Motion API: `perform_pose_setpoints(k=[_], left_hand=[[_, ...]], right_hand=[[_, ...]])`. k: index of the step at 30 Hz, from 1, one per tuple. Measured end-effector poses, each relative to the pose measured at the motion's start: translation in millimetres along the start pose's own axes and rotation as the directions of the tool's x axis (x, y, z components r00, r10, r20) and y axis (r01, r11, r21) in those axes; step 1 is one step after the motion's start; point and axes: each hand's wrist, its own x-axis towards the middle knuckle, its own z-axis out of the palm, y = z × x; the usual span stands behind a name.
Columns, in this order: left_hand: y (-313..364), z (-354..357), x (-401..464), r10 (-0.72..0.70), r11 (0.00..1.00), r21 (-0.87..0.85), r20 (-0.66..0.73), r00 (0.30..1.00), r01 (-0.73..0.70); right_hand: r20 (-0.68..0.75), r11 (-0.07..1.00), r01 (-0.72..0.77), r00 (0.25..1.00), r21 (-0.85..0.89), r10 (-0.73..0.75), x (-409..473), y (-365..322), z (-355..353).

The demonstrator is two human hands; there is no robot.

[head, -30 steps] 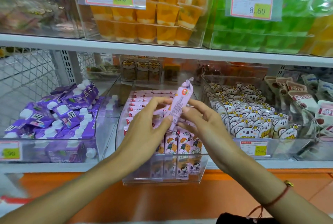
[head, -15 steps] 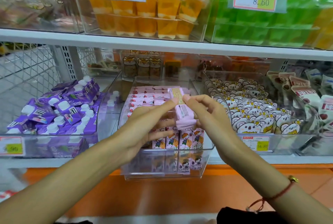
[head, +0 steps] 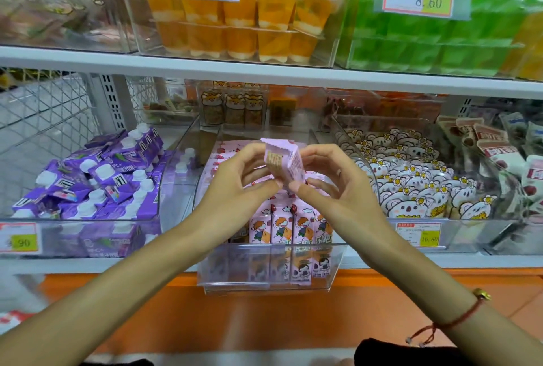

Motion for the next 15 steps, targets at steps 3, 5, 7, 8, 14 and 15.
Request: perform_pose_setpoints(k=[3,5,7,8,14,15], left_hand=[[-1.5,0.6,0.6,-0.047,0.997,-0.061,-0.03,0.998,0.045],[-1.6,1.0,0.4,-0.102,0.983,-0.161,-0.059,0.993,0.092],[0.3,2.6,0.1,-0.161,0.953,-0.268,-0.06,0.985,0.14],[1.7,3.7,-0.4,-0.183,0.941,-0.297,-0.053,0.982,0.16],[1.4,1.3,-2.4,-0.189,0.967,-0.212,-0.226,0.956,0.141],[2.1,-1.6,-2.1,-0.154,0.98,-0.16,-0.25,0.956,0.116]], right_hand=[[-0.012,1.0,0.022,1.0,-0.022,-0.023,-0.1,-0.8,-0.3],[-0.023,0.998,0.045,0.999,-0.053,-0.046,-0.9,-0.8,-0.3],[-0.038,0.996,0.06,0.997,-0.069,-0.063,-1.4,-1.5,0.7],[-0.051,0.995,0.068,0.996,-0.074,-0.072,-1.5,-1.9,1.5],[-0.1,0.998,-0.055,0.993,0.034,0.058,-0.6,-3.4,-3.4],[-0.129,0.992,-0.096,0.986,0.082,0.106,0.2,-3.5,-5.8]])
